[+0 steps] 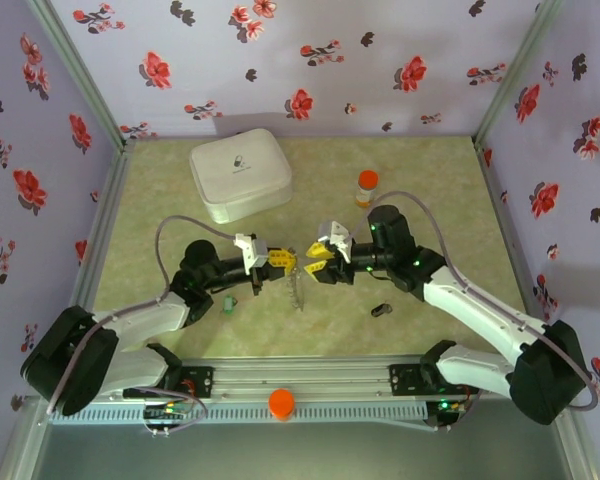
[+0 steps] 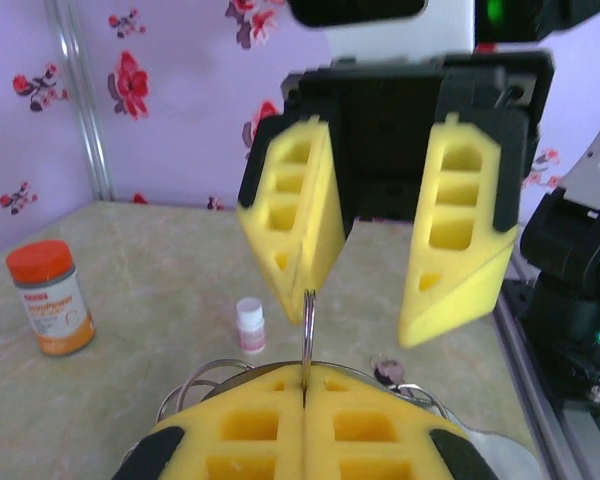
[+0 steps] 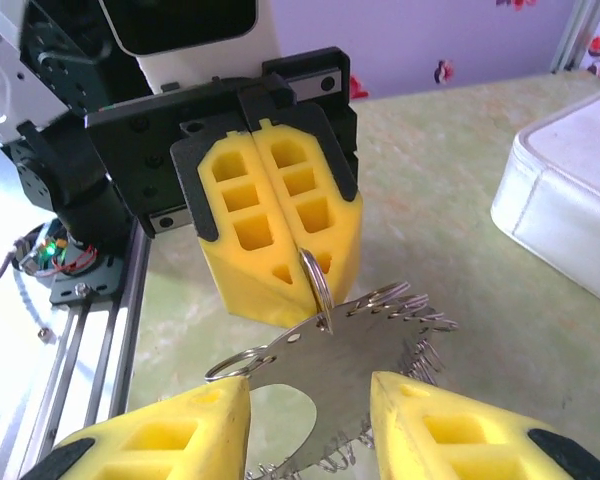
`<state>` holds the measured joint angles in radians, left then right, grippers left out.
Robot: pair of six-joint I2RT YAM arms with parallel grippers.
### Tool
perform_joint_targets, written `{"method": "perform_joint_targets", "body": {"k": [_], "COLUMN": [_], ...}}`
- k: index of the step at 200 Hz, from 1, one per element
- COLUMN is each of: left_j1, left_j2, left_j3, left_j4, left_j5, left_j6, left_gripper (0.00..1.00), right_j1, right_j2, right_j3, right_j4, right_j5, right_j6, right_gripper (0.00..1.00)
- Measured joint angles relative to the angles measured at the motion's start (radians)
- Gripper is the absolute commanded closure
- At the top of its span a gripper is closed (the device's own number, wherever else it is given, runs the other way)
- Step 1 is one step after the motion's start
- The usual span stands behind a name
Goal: Put the keys on the keyring
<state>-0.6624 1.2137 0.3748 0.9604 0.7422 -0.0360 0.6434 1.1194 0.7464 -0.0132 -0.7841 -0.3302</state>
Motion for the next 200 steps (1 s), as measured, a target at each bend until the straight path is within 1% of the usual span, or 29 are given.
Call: {"method": "perform_joint_targets", "body": {"k": [41,88,111,135,144,146,152,154,156,159,167,178,200], "left_j1": [0.0,0.0,0.0,0.002,0.005,0.005,0.007,0.007,0.008,0.009,0.011,0.016,0.028], "left_j2": [0.005,0.005,0.005,0.005,0.005,0.005,0.005,0.005,0.005,0.004,0.0,-0.021,-0.113], "left_j3": [0.0,0.0,0.0,0.0,0.0,0.0,0.0,0.0,0.0,0.0,0.0,0.0,0.006], "left_j4": [0.067,0.077,0.077,0.075,0.076,0.076,0.075,0.074,0.074,0.074,0.071,0.043,-0.089], "left_j5": [0.029,0.047,0.048,0.051,0.052,0.052,0.053,0.054,0.053,0.053,0.047,0.037,-0.001], "left_j6": [-0.049,-0.068,-0.068,-0.069,-0.071,-0.071,-0.071,-0.071,-0.068,-0.069,-0.07,-0.063,-0.022], "left_gripper": [1.0,1.0,1.0,1.0,1.0,0.98,0.75,0.69,0.65,0.63,0.59,0.59,0.64], "right_j1": [0.0,0.004,0.01,0.014,0.014,0.014,0.014,0.014,0.014,0.015,0.016,0.016,0.027], "right_j2": [0.001,0.019,0.034,0.046,0.047,0.048,0.048,0.048,0.048,0.048,0.048,0.048,0.048], "right_j3": [-0.027,-0.027,-0.027,-0.027,-0.027,-0.027,-0.026,-0.025,-0.024,-0.022,-0.013,0.007,0.077], "right_j4": [0.154,0.235,0.246,0.25,0.252,0.251,0.248,0.247,0.243,0.238,0.212,0.155,-0.028], "right_j5": [-0.01,-0.051,-0.065,-0.081,-0.086,-0.087,-0.088,-0.089,-0.089,-0.088,-0.085,-0.073,-0.005], "right_j6": [0.077,0.132,0.14,0.147,0.144,0.149,0.141,0.139,0.137,0.133,0.12,0.09,-0.01], "right_gripper": [0.69,0.77,0.85,1.0,1.0,1.0,1.0,1.0,1.0,1.0,1.0,1.0,1.0]}}
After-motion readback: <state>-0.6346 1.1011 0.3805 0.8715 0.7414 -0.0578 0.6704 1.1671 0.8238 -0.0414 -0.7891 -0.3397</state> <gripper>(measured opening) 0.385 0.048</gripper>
